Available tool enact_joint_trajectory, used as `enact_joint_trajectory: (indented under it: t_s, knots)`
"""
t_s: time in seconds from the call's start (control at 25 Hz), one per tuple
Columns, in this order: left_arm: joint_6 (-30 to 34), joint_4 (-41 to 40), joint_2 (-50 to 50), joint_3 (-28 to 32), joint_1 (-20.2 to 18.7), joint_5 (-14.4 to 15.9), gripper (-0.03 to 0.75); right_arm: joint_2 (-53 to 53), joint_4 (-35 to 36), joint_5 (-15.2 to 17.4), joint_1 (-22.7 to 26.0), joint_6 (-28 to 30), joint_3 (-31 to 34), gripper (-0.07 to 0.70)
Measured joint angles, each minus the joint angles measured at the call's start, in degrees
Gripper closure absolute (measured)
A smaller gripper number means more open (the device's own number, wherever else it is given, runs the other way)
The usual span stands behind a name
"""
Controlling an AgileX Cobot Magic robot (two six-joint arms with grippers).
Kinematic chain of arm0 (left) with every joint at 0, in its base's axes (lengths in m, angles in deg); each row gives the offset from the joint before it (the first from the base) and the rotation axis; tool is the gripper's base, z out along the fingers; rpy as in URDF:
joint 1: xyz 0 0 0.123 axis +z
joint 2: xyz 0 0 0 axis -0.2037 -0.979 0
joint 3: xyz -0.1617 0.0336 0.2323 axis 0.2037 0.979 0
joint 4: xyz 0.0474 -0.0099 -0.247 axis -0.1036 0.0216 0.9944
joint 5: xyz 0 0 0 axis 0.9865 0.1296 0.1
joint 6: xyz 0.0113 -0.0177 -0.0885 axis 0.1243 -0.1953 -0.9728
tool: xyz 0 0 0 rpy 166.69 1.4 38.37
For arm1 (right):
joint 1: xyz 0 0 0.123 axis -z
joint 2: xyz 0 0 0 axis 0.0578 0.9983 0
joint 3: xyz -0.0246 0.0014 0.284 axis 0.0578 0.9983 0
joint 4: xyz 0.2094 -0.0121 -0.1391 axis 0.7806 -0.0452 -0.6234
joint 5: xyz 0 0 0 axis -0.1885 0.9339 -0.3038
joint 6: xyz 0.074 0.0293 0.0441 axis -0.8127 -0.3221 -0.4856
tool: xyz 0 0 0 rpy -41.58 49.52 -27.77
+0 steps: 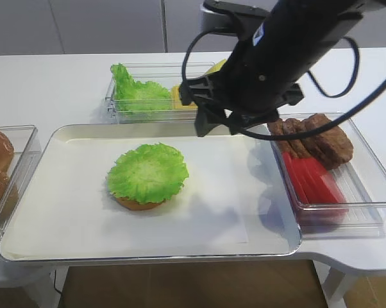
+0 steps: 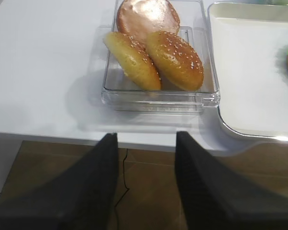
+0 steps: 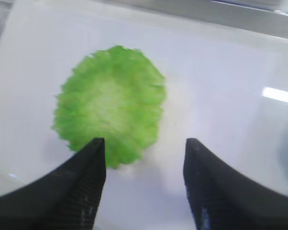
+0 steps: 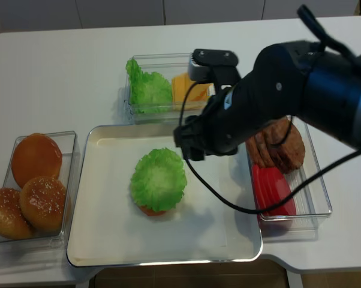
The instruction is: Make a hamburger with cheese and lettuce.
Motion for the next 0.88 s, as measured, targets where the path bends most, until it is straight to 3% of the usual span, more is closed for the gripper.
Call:
enact_joint_trajectory:
  t_s: [0.16, 0.4, 0.68, 0.88]
  knots:
    - [0.0, 0.0, 0.0, 0.0, 0.0, 0.0, 0.417, -3.4, -10.1, 6.3, 1.7, -4.4, 0.0, 0.234]
    - [0.0, 0.0, 0.0, 0.0, 0.0, 0.0, 0.417, -7.6, -12.6, 13.5, 13.1, -1.1, 0.0, 0.234]
    - [0.0, 0.0, 0.0, 0.0, 0.0, 0.0, 0.419, -14.4, -14.3, 18.9, 29.5, 1.1, 0.0, 0.234]
    - [0.0, 0.0, 0.0, 0.0, 0.0, 0.0, 0.420, -19.3, -15.3, 21.7, 33.5, 1.3, 0.0, 0.234]
